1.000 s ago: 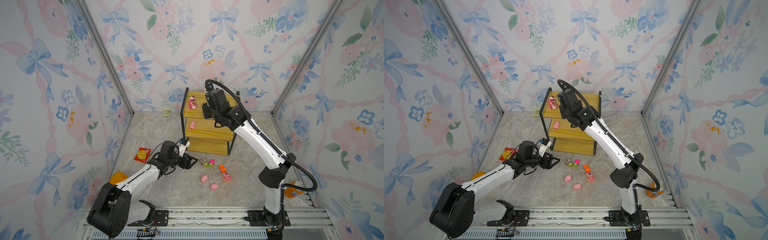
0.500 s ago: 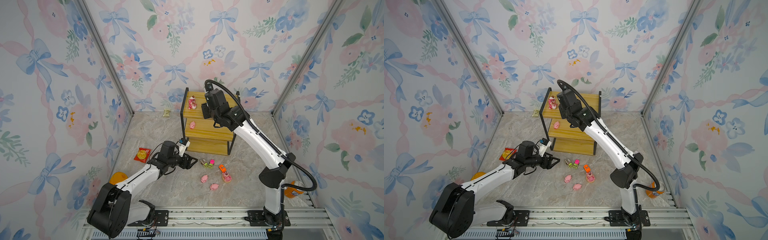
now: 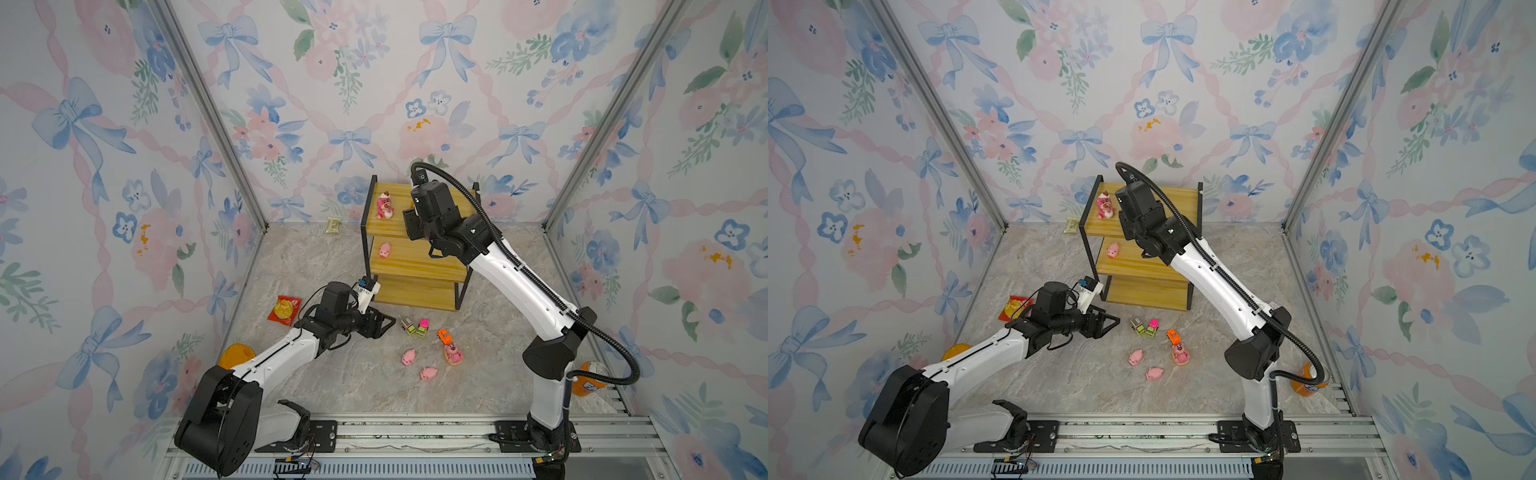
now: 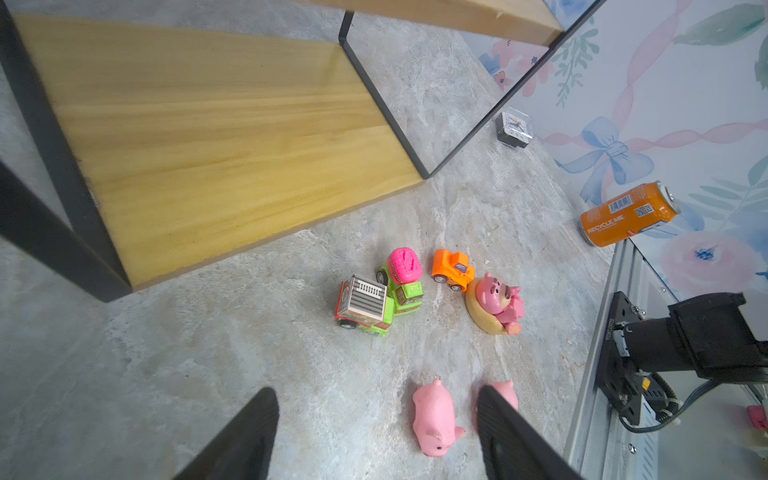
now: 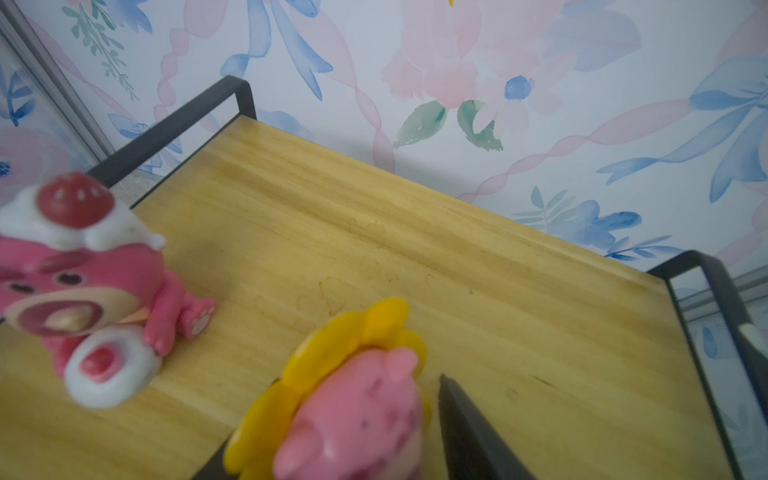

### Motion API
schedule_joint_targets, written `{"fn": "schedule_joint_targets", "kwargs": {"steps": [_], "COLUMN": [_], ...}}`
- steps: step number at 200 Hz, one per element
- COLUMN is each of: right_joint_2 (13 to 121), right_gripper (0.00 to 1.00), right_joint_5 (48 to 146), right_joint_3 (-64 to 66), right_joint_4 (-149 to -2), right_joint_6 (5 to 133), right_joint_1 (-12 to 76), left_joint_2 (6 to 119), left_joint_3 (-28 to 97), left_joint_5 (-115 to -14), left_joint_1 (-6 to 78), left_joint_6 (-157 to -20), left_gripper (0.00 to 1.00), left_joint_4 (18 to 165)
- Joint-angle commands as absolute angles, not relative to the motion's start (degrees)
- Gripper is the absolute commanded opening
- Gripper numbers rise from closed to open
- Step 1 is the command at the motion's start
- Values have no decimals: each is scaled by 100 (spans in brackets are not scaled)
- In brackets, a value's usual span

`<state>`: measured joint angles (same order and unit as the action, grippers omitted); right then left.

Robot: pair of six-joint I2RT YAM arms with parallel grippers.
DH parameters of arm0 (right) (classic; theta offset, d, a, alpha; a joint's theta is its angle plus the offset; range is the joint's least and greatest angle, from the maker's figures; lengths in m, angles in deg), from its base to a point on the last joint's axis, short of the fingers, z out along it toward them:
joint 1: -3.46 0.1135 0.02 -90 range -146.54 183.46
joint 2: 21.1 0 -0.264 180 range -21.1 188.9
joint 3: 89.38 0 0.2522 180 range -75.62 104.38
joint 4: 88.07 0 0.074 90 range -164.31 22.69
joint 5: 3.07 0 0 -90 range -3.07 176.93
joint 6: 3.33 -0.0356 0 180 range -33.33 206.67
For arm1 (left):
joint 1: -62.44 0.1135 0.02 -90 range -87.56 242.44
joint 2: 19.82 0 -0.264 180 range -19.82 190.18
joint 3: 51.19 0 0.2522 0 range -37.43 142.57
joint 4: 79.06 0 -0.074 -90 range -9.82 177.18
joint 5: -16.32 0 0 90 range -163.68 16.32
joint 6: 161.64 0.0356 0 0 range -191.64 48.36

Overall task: Place and organize the plastic toys onto the shelf
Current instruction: 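Open the right gripper to set the pig on the top shelf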

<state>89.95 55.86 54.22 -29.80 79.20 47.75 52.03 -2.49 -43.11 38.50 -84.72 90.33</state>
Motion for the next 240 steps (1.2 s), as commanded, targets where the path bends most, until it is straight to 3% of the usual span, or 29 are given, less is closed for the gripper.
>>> {"fn": "schedule_joint_targets", "kwargs": {"steps": [1,240], "right_joint_2": [8688,8182], "right_gripper": [62,72], "right_joint_5": [5564,5582], "right_joint_3": [5303,4651], "right_joint_4": [-3123,-3317], "right_joint_6": [7918,7918], "right_joint_1": [4754,4750], "left_joint_2": [5274,5286], "left_joint_3": [-151,-132], "left_joint_5": [-4210,-4194], "left_joint_1": [3880,3871], "left_joint_6": [-8395,-8423], "left_gripper": [76,76], "left_joint_4": [9071,9069]}}
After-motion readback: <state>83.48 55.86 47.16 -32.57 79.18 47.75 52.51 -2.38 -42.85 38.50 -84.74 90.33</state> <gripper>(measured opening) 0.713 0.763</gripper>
